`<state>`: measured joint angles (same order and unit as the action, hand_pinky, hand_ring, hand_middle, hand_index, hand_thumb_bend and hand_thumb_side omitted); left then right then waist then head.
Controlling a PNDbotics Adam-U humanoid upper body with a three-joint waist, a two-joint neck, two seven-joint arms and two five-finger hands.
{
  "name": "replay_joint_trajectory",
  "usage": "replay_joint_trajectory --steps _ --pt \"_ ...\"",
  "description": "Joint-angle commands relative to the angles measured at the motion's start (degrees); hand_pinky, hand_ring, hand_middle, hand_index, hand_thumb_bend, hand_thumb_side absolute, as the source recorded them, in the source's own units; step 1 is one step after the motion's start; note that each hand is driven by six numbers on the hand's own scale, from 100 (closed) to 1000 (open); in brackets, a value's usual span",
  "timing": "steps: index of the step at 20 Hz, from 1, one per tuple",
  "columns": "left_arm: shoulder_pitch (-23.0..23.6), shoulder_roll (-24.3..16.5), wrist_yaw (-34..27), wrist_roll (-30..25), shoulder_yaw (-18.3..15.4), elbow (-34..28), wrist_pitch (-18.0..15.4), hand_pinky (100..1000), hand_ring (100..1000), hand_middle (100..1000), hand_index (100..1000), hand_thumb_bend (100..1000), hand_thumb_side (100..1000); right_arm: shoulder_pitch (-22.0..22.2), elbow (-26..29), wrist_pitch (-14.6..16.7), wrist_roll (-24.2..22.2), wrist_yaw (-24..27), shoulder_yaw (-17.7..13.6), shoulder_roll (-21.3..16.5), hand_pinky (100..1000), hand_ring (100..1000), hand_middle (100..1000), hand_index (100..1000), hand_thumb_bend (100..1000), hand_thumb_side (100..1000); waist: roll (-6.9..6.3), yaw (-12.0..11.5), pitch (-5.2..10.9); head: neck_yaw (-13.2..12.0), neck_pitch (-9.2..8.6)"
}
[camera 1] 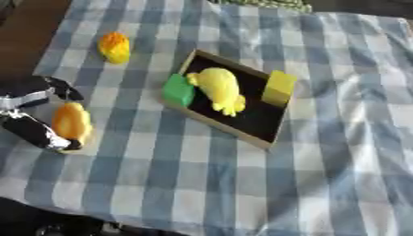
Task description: Pick up objects on the table and place them in the box.
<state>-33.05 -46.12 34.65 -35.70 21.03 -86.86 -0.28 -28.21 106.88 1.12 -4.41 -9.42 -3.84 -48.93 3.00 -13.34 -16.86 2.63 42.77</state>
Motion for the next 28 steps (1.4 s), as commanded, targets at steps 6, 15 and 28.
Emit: replay_joint_trajectory --steps 6,15,28 --pt "-0.88 -1.12 -1.48 -1.40 -0.74 -0.68 0.62 833 726 642 761 417 210 -0.19 -0.10 0.07 0.14 0.71 -0.90 -0.89 844 678 653 760 100 235 -1.03 0.18 0.39 -0.10 -0.15" --pt "-0.66 -3.29 -5.24 -2.47 -3.42 -8.66 1.06 825 714 629 730 270 113 0.20 -0.29 0.12 0.35 0.93 -1.19 -0.71 845 677 649 759 100 250 -1.14 -0.01 0.45 0.60 -0.42" --pt "-12.92 -0.80 -8.31 -2.10 -4.10 -19.01 2.01 826 716 632 732 208 104 0.41 -0.09 0.37 0.44 1.31 -1.47 -0.87 846 678 649 759 100 253 -1.45 -0.43 0.94 2.19 0.12"
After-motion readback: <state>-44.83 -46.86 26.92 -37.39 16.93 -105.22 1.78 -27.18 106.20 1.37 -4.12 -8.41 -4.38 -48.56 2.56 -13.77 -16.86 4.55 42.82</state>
